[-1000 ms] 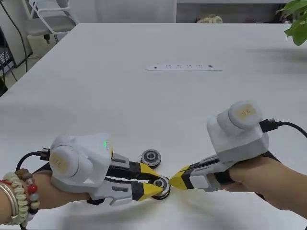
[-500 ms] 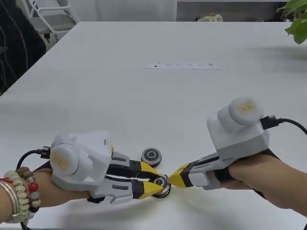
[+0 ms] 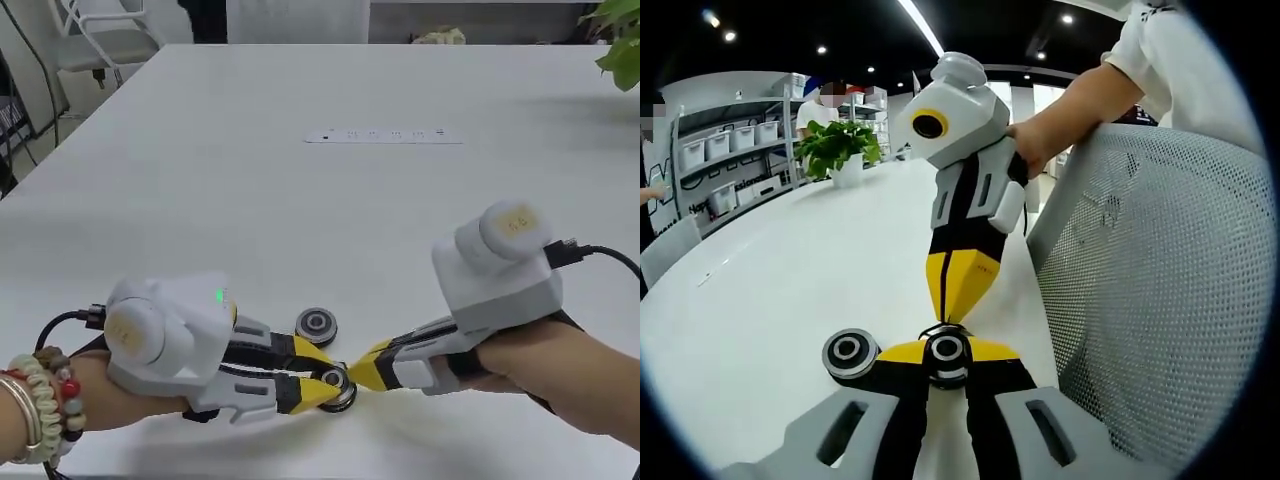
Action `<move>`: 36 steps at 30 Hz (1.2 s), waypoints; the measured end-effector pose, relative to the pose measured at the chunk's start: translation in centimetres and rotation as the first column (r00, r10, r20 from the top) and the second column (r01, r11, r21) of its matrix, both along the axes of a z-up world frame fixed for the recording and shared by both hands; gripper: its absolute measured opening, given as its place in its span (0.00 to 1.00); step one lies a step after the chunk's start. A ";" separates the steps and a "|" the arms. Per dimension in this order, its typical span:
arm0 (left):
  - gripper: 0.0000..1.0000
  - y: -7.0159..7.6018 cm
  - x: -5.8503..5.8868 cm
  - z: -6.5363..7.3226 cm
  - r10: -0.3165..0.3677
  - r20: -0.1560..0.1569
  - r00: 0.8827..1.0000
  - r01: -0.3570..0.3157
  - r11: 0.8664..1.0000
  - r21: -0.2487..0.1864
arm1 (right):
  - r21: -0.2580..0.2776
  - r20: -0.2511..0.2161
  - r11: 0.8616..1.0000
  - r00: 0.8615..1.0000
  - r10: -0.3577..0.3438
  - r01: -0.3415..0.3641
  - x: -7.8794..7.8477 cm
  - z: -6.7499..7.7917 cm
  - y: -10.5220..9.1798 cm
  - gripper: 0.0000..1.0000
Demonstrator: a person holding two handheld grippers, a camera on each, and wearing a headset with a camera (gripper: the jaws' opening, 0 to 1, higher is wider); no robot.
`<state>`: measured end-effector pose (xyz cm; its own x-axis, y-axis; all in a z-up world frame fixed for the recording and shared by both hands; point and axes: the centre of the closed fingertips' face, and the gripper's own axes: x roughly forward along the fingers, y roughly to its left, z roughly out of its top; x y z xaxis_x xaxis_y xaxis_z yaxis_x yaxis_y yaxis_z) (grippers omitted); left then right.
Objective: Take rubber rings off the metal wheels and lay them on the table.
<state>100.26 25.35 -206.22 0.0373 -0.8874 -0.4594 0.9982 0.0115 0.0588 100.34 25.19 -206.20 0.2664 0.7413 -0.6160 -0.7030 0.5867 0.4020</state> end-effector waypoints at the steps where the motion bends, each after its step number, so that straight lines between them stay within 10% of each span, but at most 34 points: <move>1: 0.08 0.0 0.0 0.0 0.000 0.000 1.000 0.000 1.000 0.000 | 0.000 0.000 1.000 1.000 0.000 0.000 0.0 0.0 0.0 0.00; 20: 0.08 0.0 0.1 0.0 0.001 -0.001 1.000 -0.001 1.000 0.000 | 0.060 0.024 0.998 1.000 0.014 -0.016 0.1 1.3 1.0 0.00; 36: 0.08 -0.1 0.1 0.0 0.016 -0.029 0.999 -0.015 0.999 0.046 | -0.017 0.015 1.000 1.000 0.005 -0.005 0.1 -0.2 0.0 0.00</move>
